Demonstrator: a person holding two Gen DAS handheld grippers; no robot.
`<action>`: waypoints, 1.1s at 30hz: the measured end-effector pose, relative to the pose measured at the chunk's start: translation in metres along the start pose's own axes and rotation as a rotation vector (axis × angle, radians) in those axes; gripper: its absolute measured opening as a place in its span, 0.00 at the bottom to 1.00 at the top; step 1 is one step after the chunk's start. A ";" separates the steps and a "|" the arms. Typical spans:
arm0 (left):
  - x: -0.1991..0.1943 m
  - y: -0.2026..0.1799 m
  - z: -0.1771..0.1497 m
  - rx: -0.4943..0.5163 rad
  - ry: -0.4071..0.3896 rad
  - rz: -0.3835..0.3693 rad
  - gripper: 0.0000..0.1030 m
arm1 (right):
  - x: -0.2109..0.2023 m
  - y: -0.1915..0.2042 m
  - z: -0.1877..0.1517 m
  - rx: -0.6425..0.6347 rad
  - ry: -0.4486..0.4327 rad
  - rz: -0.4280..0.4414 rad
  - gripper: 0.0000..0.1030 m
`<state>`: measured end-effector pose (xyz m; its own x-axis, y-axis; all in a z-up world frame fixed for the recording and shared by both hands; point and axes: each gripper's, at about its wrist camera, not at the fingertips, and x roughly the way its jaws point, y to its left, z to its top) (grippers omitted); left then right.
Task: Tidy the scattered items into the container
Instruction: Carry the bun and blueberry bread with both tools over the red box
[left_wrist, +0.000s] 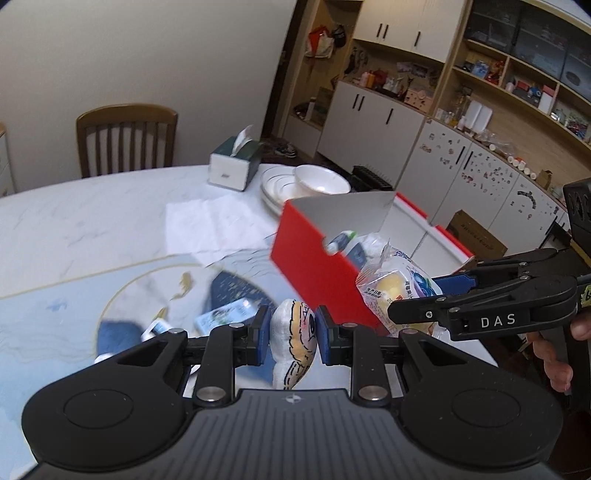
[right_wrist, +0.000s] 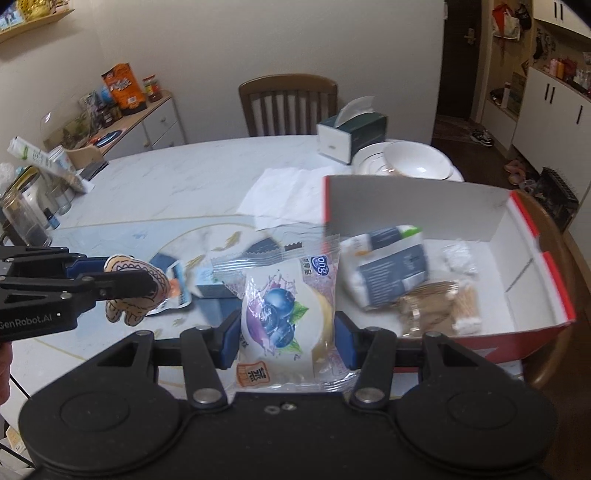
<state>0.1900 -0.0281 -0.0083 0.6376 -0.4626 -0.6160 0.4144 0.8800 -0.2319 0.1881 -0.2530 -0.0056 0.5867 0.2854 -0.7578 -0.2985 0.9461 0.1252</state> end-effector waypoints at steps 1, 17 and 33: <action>0.003 -0.004 0.003 0.004 -0.002 -0.005 0.24 | -0.002 -0.006 0.001 0.000 -0.002 -0.003 0.49; 0.062 -0.077 0.042 0.113 -0.007 -0.056 0.24 | -0.016 -0.103 0.012 0.045 -0.029 -0.079 0.49; 0.134 -0.134 0.081 0.222 0.003 -0.094 0.24 | 0.017 -0.171 0.030 0.040 -0.010 -0.131 0.49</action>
<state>0.2721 -0.2170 0.0012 0.5878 -0.5408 -0.6017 0.6046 0.7878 -0.1174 0.2712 -0.4057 -0.0206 0.6264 0.1604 -0.7628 -0.1889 0.9807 0.0511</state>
